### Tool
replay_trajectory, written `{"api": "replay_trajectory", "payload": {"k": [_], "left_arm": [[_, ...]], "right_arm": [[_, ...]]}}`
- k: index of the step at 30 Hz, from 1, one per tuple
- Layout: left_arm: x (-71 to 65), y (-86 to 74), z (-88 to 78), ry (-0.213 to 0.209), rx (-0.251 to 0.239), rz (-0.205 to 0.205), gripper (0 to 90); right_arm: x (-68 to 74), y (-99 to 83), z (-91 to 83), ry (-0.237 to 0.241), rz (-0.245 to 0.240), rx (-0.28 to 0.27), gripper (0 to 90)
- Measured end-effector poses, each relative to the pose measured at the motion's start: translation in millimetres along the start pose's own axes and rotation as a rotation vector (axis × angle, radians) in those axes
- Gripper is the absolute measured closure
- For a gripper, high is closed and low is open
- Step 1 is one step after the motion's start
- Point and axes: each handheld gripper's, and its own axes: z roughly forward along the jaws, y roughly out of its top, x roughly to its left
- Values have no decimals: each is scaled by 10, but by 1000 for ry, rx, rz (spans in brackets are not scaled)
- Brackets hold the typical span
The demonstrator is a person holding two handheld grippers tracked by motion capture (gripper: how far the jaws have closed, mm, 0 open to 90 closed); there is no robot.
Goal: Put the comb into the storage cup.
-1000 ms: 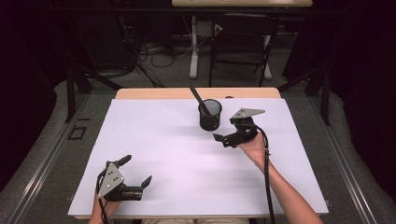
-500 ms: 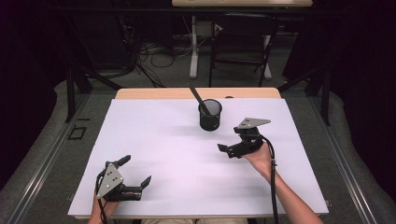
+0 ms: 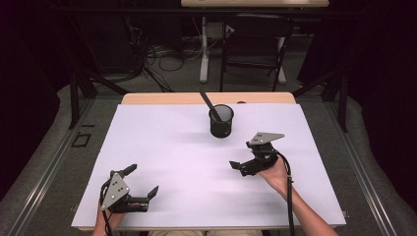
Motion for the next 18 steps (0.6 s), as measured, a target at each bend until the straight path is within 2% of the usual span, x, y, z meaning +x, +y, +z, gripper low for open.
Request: {"api": "replay_trajectory", "payload": {"k": [13, 18], "left_arm": [[-7, -2, 4, -3, 5, 2, 16], [-9, -1, 8, -4, 7, 4, 16]], "right_arm": [[121, -148, -182, -15, -19, -3, 0], [146, -201, -253, -22, -19, -21, 0]]}}
